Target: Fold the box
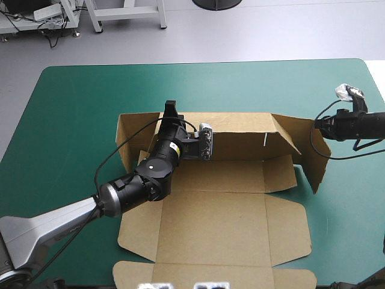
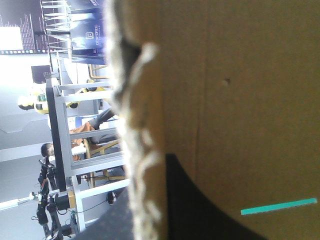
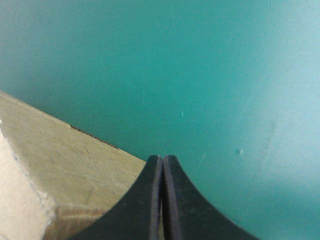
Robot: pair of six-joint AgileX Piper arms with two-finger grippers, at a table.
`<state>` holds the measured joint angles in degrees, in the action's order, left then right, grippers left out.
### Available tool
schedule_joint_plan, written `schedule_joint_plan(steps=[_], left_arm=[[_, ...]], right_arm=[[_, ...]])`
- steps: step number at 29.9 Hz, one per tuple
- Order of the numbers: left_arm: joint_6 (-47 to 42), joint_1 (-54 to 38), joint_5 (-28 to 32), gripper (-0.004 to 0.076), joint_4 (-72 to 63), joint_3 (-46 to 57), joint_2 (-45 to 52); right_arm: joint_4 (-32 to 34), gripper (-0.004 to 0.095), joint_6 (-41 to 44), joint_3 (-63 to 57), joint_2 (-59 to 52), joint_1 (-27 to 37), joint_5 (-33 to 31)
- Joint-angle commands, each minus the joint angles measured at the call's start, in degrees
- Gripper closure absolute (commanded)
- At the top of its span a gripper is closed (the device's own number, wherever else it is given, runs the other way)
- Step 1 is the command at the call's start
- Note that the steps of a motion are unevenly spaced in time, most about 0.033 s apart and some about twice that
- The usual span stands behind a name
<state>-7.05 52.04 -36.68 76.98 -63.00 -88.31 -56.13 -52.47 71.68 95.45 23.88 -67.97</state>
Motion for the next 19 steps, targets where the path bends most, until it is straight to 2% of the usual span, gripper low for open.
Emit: schedule_joint_plan(steps=[1, 19], left_arm=[[-1.3, 0.5, -0.5, 0.0734, -1.2, -0.8, 1.5], [-1.3, 0.5, -0.8, 0.0734, -1.5, -0.8, 1.5]], right_arm=[[-4.1, 0.0926, -1.8, -1.4, -5.1, -0.4, -4.2], [-2.2, 0.0926, -2.1, -8.8, -10.5, -5.5, -4.2]])
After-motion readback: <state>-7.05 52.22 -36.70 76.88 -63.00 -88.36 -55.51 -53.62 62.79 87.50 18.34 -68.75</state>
